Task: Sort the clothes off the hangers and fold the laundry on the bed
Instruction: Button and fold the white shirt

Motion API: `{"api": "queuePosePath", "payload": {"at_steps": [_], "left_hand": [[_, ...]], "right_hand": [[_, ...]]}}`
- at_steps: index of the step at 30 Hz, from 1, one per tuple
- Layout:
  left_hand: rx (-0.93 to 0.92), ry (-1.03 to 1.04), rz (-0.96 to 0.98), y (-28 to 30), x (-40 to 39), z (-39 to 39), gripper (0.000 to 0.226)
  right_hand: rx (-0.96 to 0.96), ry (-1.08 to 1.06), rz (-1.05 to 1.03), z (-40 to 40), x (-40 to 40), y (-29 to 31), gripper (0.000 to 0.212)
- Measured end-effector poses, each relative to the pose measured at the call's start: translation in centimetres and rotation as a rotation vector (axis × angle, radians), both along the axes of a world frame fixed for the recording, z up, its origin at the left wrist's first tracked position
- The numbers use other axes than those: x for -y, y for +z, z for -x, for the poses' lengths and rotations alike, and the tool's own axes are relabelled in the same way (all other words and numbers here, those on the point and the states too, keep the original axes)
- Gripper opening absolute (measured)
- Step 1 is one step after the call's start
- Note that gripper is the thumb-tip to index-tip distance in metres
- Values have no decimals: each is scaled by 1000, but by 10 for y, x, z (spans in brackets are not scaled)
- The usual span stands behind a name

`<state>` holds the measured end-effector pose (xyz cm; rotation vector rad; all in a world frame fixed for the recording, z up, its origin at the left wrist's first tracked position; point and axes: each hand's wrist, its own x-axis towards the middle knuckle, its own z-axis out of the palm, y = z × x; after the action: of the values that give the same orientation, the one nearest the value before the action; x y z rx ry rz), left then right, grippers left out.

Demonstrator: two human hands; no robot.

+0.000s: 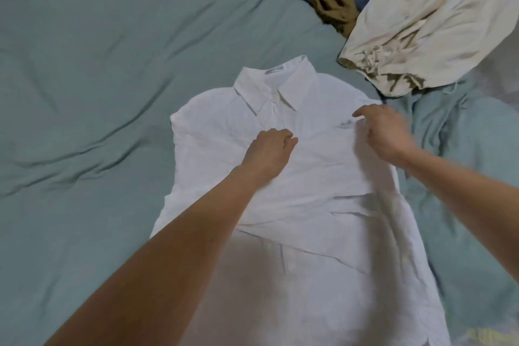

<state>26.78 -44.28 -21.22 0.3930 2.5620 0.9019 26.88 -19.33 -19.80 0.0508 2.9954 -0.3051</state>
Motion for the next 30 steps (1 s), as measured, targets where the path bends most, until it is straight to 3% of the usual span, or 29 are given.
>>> {"api": "queuePosePath", "payload": {"at_steps": [3, 9, 13, 17, 19, 22, 24, 26, 28, 30], "left_hand": [[-10, 24, 53, -8, -31, 7, 36], [141, 18, 99, 0, -69, 28, 50], [155, -63, 75, 1, -75, 38, 53], [213, -71, 55, -2, -94, 30, 47], [221, -106, 112, -6, -108, 24, 41], [80, -63, 131, -12, -118, 17, 29], [37, 5, 62, -13, -118, 15, 23], [39, 13, 64, -12, -119, 13, 16], [31, -18, 106, -12, -120, 10, 18], [26, -23, 112, -11, -120, 5, 23]], "right_hand": [[62, 115, -36, 12, -33, -7, 49], [91, 225, 57, 36, -69, -19, 12], [194, 423, 58, 44, -85, -11, 17], [179, 298, -50, 49, -109, -23, 20], [104, 193, 89, 41, -115, -32, 23], [-112, 88, 341, 4, -108, -31, 10], [-110, 202, 363, -29, -104, -21, 23], [-29, 392, 246, -59, -99, -15, 36], [23, 559, 130, -79, -98, -24, 28], [54, 571, 70, -88, -101, -37, 25]]}}
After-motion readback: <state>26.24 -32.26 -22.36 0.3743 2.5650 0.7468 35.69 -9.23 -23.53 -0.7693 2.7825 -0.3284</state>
